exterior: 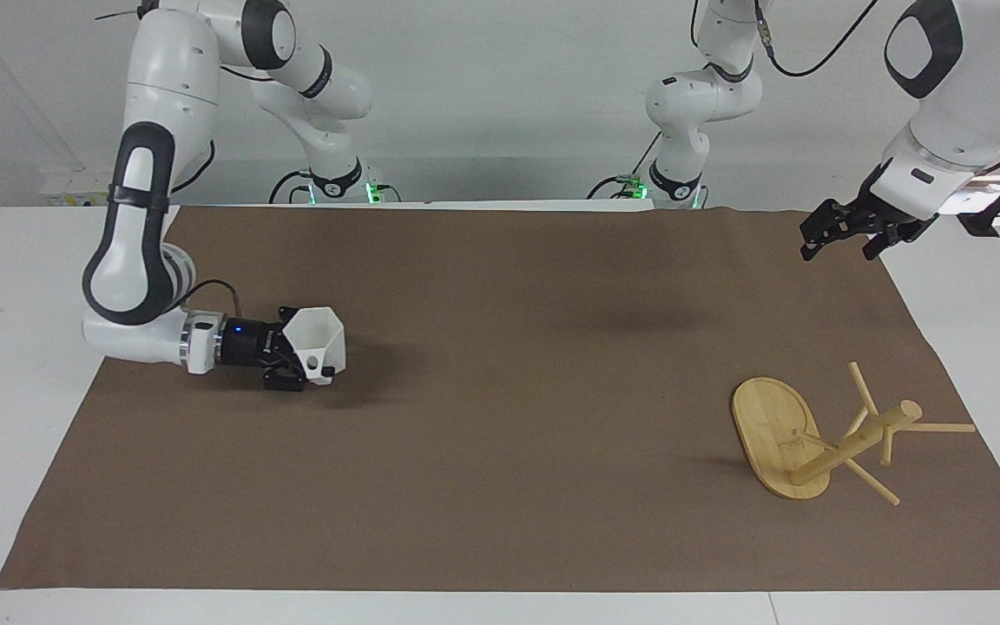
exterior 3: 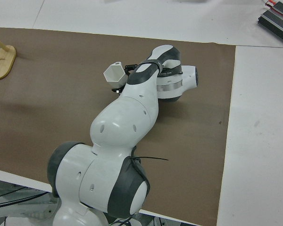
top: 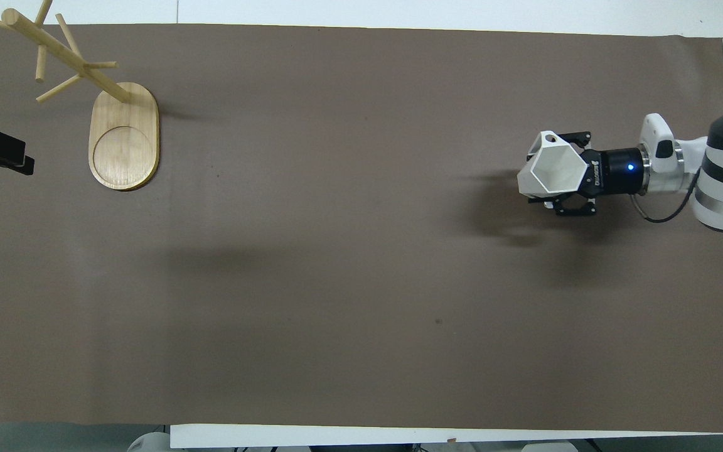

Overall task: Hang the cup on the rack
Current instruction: 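Lift the mug with the right gripper while the left gripper approaches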

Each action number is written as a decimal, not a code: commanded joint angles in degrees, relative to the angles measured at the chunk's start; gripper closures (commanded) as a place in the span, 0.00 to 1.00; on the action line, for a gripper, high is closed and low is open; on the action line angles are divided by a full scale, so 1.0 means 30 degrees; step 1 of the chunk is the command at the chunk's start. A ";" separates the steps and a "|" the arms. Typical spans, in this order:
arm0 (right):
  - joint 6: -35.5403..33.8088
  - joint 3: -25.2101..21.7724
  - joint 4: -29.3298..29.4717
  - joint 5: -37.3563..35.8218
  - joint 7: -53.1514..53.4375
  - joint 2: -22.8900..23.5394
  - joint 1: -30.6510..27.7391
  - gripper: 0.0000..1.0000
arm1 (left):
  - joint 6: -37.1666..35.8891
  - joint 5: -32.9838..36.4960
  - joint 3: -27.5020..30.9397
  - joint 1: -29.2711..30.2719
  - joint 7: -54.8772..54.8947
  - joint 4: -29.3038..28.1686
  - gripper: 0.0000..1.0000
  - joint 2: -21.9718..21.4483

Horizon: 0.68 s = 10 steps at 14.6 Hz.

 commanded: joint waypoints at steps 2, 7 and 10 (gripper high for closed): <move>0.3130 -0.0102 -0.0507 0.2928 0.1720 -0.0241 0.3336 0.83 | -0.0753 0.0242 -0.0143 0.0652 -0.0041 -0.0677 0.00 -0.0749; 0.8286 -0.0102 -0.0098 0.5337 0.4210 -0.0679 0.7967 0.82 | 0.2492 0.0271 -0.0319 -0.1797 -0.6529 -0.1937 0.00 -0.1013; 1.1424 -0.0102 -0.0126 0.5338 0.4771 -0.1149 0.9845 0.82 | 0.4334 0.0445 -0.0290 -0.4608 -0.9671 -0.1732 0.00 -0.0633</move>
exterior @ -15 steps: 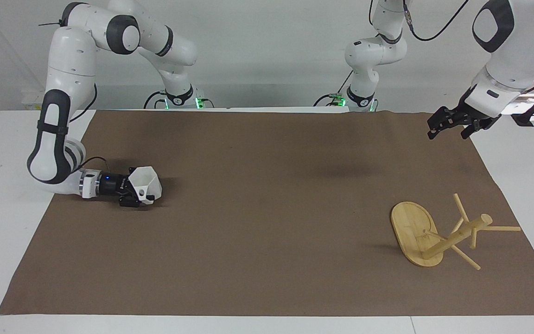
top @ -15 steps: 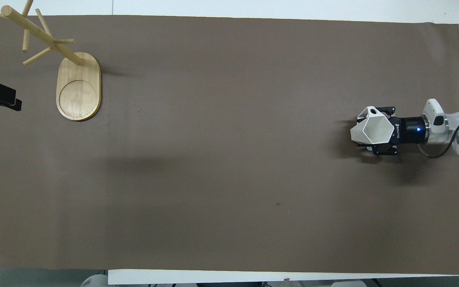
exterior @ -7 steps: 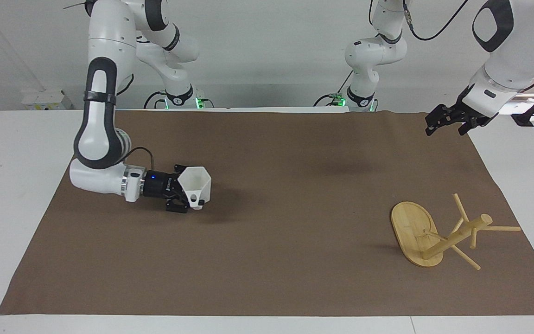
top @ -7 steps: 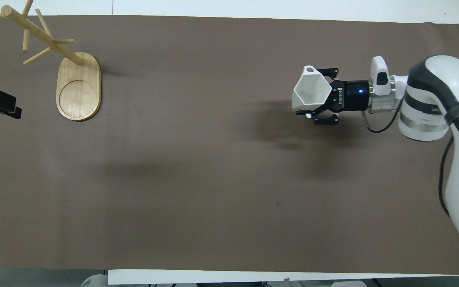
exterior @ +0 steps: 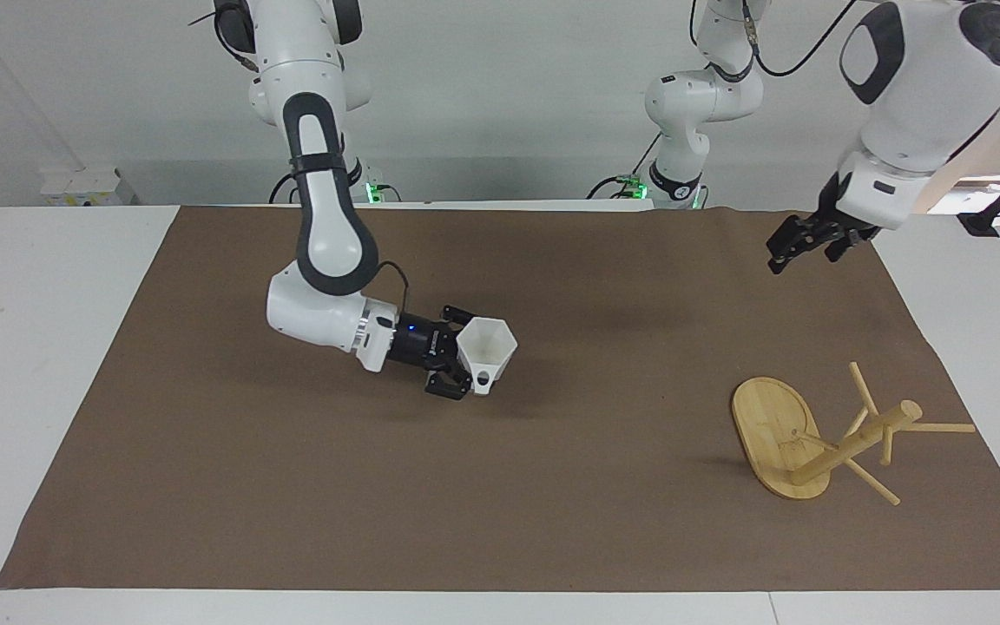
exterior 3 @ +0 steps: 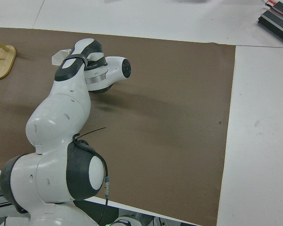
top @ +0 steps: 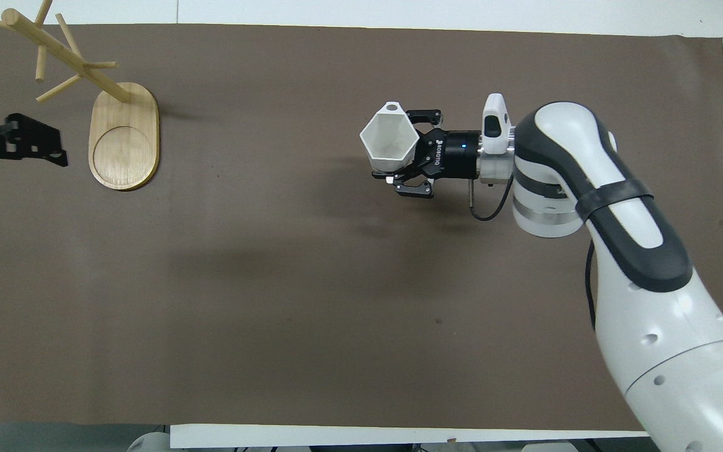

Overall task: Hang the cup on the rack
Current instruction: 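Lift the mug with the right gripper while the left gripper approaches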

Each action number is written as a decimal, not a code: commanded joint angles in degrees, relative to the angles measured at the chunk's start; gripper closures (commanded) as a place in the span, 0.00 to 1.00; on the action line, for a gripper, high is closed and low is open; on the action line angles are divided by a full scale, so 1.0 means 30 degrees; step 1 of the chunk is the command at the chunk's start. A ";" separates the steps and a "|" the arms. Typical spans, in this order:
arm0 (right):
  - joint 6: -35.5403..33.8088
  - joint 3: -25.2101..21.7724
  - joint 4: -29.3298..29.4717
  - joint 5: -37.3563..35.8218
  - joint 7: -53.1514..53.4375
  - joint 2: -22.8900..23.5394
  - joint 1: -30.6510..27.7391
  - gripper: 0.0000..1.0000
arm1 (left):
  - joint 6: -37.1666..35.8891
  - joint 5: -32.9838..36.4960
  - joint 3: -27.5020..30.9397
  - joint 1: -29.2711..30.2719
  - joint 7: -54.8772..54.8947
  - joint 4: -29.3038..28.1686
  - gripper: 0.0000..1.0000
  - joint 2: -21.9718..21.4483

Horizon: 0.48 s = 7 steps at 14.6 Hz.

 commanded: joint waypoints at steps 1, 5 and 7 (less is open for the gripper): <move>0.1253 -0.0108 -0.0237 0.0418 0.0695 -0.0527 0.1062 0.82 | 0.2031 0.0816 0.0088 -0.2343 -0.2148 -0.0499 0.00 -0.0056; 0.1987 -0.0108 -0.0237 0.2466 0.0756 -0.0527 0.2324 0.82 | 0.2969 0.0617 0.0029 -0.5069 -0.4635 0.0144 0.00 0.0794; 0.3035 -0.0108 -0.0236 0.3141 0.0814 -0.0730 0.2880 0.82 | 0.3501 0.0498 0.0029 -0.6125 -0.5865 0.0379 0.00 0.1786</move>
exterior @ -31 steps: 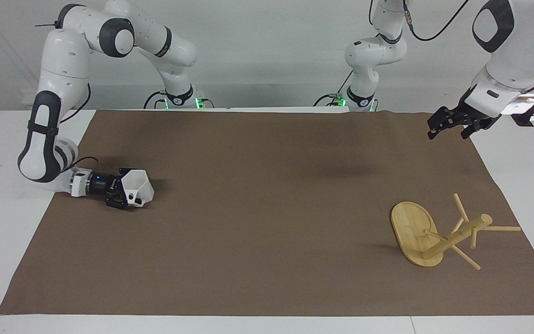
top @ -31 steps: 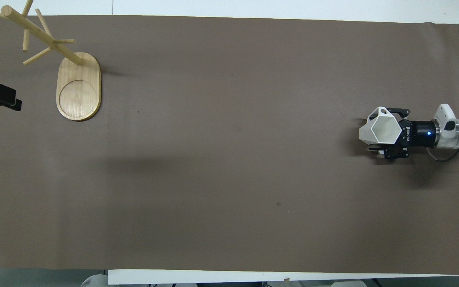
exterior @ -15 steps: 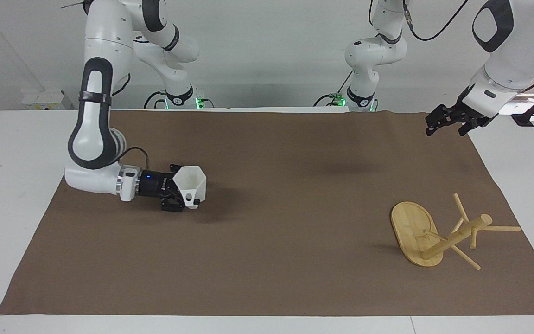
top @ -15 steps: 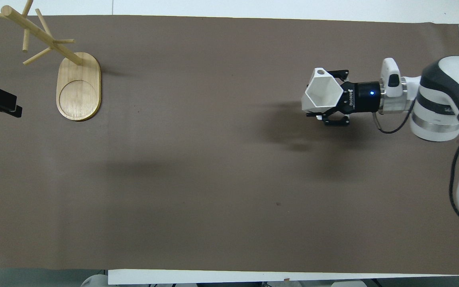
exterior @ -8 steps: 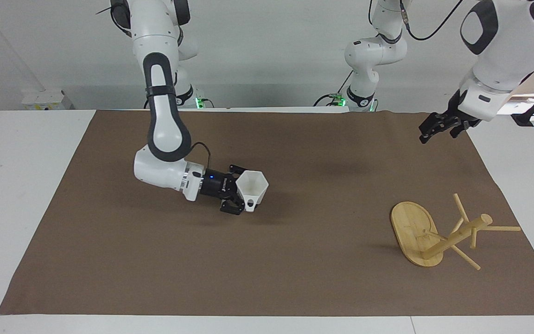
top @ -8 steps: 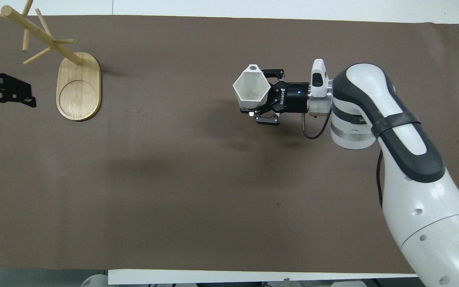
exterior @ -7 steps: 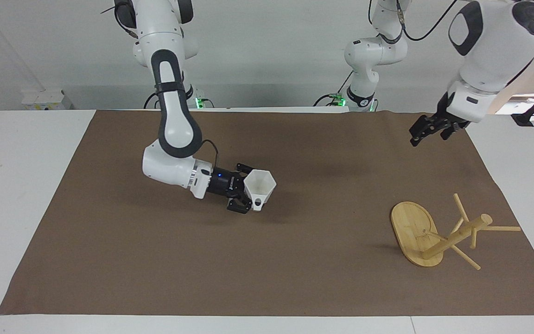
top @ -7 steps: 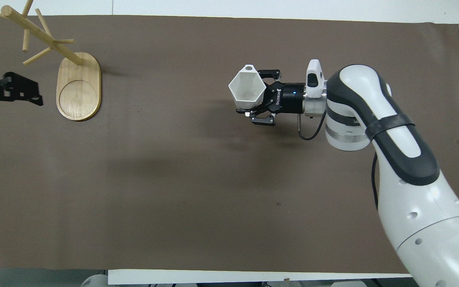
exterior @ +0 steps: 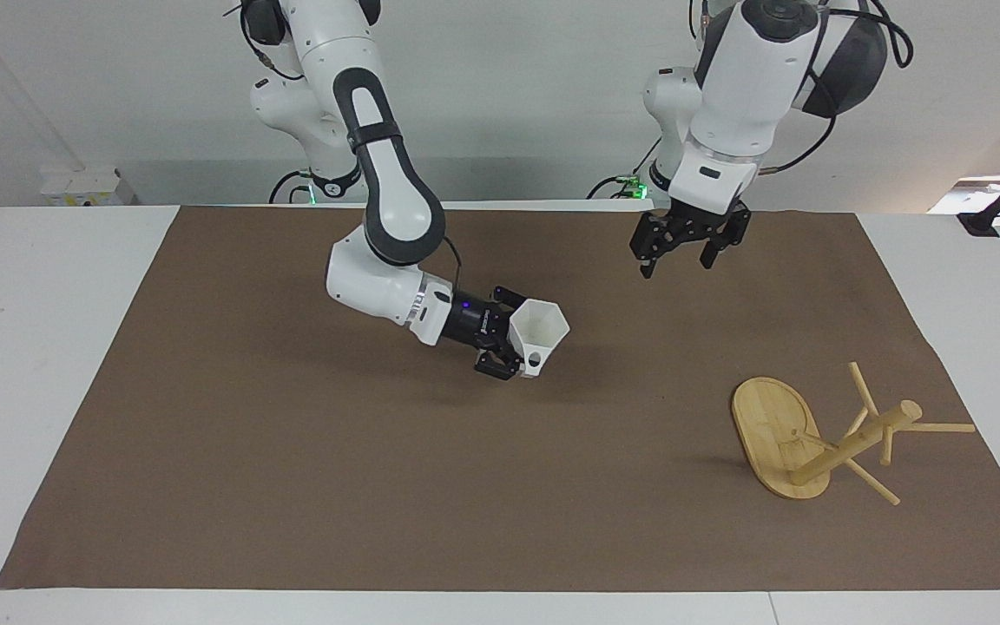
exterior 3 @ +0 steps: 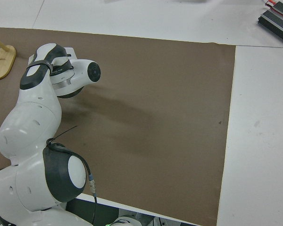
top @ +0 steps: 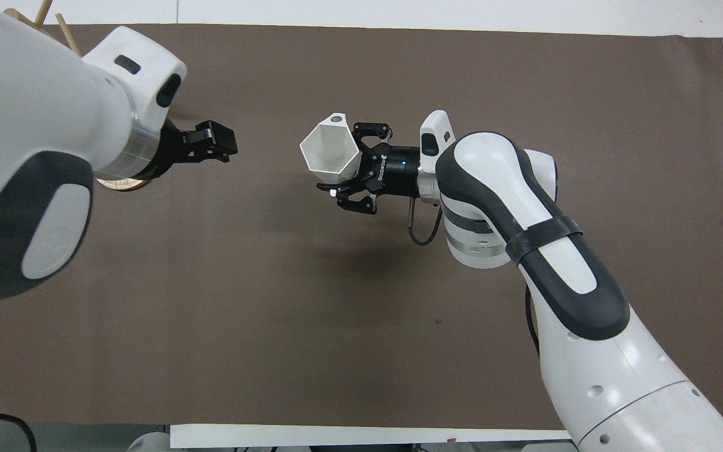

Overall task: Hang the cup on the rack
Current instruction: 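Lift the mug with the right gripper while the left gripper approaches, then grasp the mug with the left gripper and open the right gripper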

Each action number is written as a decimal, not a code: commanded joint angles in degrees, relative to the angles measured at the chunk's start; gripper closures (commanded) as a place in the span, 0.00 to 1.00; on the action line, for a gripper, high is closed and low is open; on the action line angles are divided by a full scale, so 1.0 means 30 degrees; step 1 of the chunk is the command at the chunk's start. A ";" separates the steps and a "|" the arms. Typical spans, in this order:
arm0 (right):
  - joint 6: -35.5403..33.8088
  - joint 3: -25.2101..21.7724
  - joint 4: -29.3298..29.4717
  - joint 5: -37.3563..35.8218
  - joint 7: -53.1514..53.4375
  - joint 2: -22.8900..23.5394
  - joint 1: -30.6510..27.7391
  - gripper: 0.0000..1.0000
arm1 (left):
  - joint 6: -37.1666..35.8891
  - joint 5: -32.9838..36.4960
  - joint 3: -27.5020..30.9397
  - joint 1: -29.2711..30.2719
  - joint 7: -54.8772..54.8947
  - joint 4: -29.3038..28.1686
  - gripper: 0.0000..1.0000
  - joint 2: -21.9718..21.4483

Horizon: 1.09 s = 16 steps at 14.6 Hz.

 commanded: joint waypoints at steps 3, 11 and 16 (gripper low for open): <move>0.1428 -0.0088 -0.0193 0.0809 0.0555 -0.0748 0.0913 0.82 | 0.1771 -0.0011 0.0204 -0.1872 -0.3484 0.0695 0.01 0.2052; 0.3098 -0.0089 -0.0193 0.0809 0.1260 -0.1188 0.1794 0.82 | 0.2040 -0.0976 0.0203 -0.1930 -0.3603 0.0872 1.00 0.3196; 0.3069 -0.0089 -0.0164 0.0809 0.1260 -0.1188 0.1794 0.78 | 0.1688 -0.0277 0.0262 -0.2077 -0.3603 0.1017 1.00 0.3196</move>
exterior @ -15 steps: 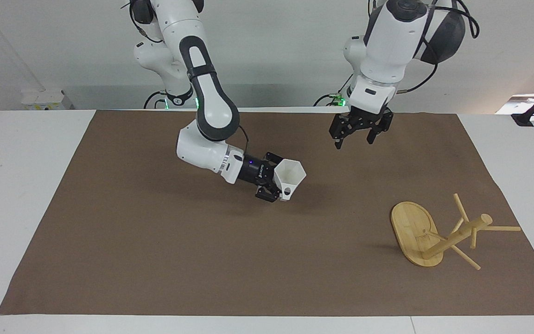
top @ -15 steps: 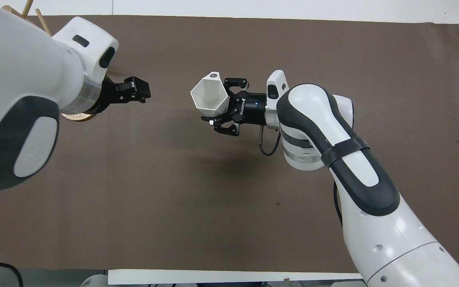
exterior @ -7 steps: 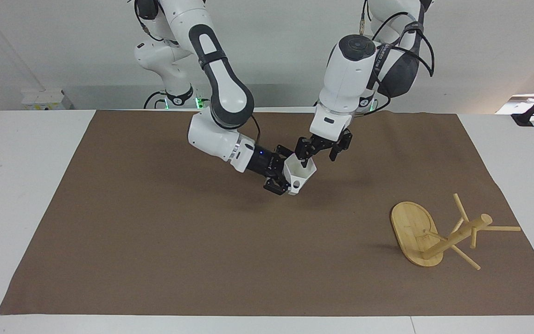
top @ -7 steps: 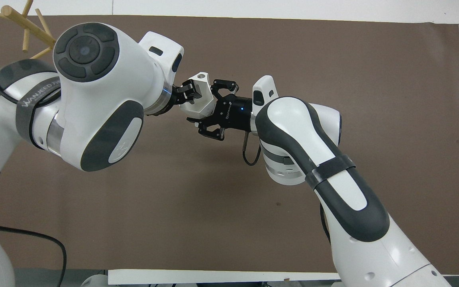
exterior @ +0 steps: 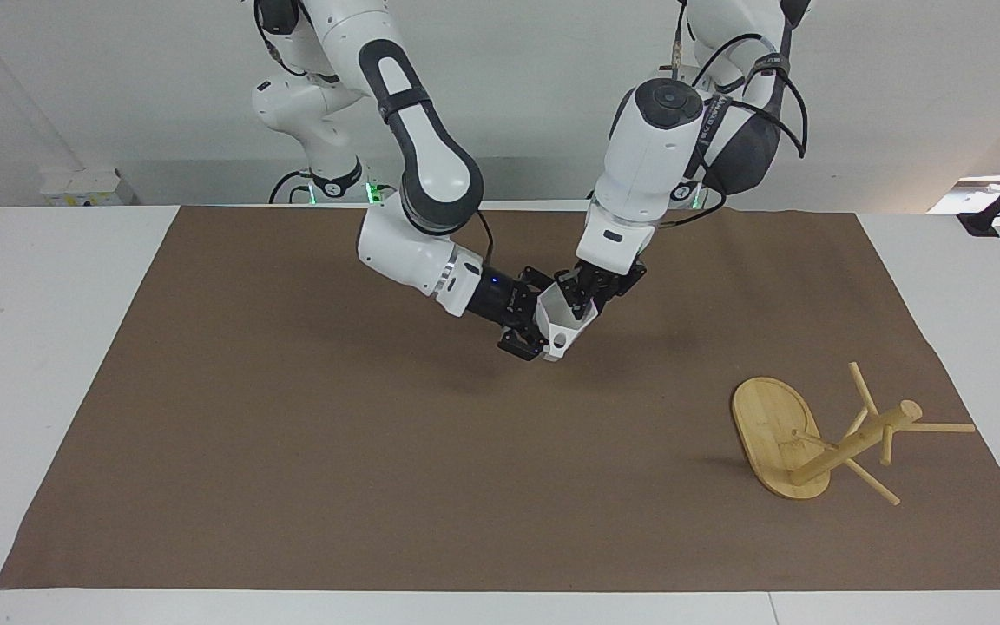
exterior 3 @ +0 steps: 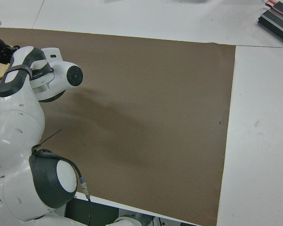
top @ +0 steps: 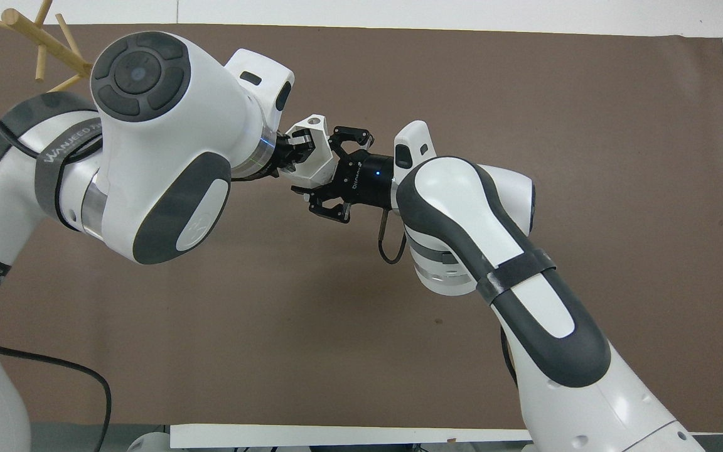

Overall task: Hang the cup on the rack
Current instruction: 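Grasp the mug with the left gripper and open the right gripper, then carry the mug to the rack with the left gripper while the right gripper retracts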

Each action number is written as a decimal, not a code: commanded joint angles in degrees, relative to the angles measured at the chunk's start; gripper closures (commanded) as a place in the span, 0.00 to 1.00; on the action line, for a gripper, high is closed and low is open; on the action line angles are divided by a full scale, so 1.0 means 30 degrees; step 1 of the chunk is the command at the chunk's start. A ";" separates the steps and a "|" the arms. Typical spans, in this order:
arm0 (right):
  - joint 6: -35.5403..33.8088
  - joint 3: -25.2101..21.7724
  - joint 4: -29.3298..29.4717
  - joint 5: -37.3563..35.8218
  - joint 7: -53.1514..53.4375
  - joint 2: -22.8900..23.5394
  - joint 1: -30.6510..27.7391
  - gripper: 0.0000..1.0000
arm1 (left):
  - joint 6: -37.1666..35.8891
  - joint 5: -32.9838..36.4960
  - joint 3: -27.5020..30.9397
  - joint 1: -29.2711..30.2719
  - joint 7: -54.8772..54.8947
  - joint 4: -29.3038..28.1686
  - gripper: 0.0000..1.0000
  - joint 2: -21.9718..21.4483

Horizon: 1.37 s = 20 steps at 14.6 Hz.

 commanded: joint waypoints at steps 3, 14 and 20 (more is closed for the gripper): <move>0.0174 -0.0022 -0.0184 0.0468 0.0102 -0.0339 0.0003 0.59 | -0.1117 0.0681 0.0255 -0.0242 -0.0509 0.0390 1.00 0.0107; -0.7450 -0.0139 -0.1097 -0.8296 0.0218 -0.2859 -0.6279 0.00 | 0.4262 0.3152 0.0226 0.3793 -0.4418 -0.4346 1.00 -0.2732; -1.3037 -0.0198 0.0752 -1.8381 0.3317 -0.3705 -1.2619 0.01 | 0.8547 -0.0870 0.0285 0.7138 0.1654 -0.6378 1.00 -0.2766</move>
